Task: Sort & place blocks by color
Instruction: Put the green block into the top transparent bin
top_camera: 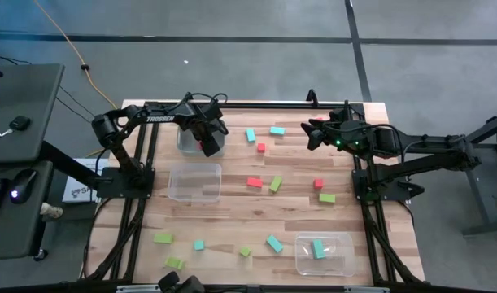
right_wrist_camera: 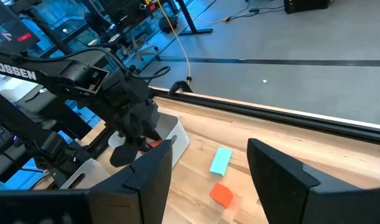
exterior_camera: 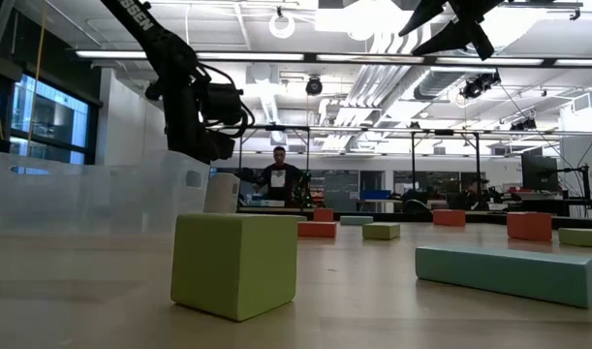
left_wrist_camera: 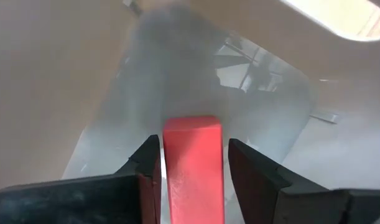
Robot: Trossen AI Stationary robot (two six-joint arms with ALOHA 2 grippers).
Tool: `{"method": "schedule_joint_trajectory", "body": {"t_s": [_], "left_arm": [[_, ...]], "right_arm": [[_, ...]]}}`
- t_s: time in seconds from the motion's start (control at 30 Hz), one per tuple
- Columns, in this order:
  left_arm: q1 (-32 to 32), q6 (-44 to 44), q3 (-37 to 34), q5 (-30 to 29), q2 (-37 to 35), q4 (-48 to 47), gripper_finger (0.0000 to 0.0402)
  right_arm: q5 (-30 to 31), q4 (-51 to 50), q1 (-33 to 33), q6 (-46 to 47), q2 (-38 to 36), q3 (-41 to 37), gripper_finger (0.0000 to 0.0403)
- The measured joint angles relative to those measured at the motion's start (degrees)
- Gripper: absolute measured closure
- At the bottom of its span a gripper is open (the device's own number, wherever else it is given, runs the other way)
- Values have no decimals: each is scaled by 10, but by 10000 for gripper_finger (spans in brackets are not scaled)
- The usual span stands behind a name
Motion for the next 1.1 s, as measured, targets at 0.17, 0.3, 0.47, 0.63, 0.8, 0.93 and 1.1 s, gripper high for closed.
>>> {"method": "schedule_joint_trajectory", "body": {"t_s": [0.17,0.3,0.47,0.63,0.8,0.93,1.1], "left_arm": [[0,5,14,0,0,-20,276],[0,15,48,0,-3,-56,275],[-1,20,109,0,-5,-128,275],[-12,37,157,0,-5,-183,275],[-24,34,200,0,-5,-202,275],[-38,26,241,0,-5,-223,275],[-59,-1,298,0,-5,-260,275]], "right_arm": [[-5,0,0,0,0,0,206],[-10,-12,0,-1,0,0,206],[-67,-54,0,24,0,0,206],[-101,-71,0,24,0,0,206],[-107,-78,0,7,0,0,203],[-108,-81,0,-14,0,0,186],[-108,-80,0,-58,0,0,160]]}}
